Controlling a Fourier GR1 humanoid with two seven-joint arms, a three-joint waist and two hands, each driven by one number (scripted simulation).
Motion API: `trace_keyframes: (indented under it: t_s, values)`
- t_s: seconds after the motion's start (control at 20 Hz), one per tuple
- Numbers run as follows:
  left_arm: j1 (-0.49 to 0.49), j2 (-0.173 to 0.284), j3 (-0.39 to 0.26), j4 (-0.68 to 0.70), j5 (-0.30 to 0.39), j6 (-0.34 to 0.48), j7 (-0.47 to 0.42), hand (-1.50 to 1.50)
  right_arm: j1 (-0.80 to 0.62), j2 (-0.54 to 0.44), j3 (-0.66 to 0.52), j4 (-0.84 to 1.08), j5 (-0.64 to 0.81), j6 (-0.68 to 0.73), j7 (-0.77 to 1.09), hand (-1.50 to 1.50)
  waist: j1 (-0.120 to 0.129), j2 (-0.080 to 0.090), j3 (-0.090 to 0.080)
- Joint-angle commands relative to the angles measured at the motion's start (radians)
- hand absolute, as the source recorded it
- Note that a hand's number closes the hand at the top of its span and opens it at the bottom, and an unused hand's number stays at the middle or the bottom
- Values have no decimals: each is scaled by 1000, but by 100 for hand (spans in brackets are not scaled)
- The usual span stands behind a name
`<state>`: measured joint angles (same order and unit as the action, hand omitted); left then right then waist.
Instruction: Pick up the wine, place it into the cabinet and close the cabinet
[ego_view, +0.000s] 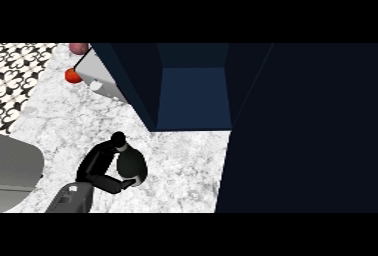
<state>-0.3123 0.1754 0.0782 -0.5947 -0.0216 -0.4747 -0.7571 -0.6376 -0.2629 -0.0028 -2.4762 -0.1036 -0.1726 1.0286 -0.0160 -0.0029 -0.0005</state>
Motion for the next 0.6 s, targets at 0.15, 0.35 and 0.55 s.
trace_keyframes:
  t_s: [0.15, 0.35, 0.55]
  values:
    - [-8, -40, -28, -20, -53, 98, -183, 150, 64, 0, -8, -126, -73, 4, 70, -150, 2, 1, 0]
    - [21, -110, 54, -87, 16, 294, -119, 150, 75, -6, -27, -80, -106, 32, 28, -150, 10, 0, 1]
    - [46, -171, 43, -206, 18, 395, -102, 150, 104, 10, -37, -98, -99, 18, 18, -150, 15, -2, 1]
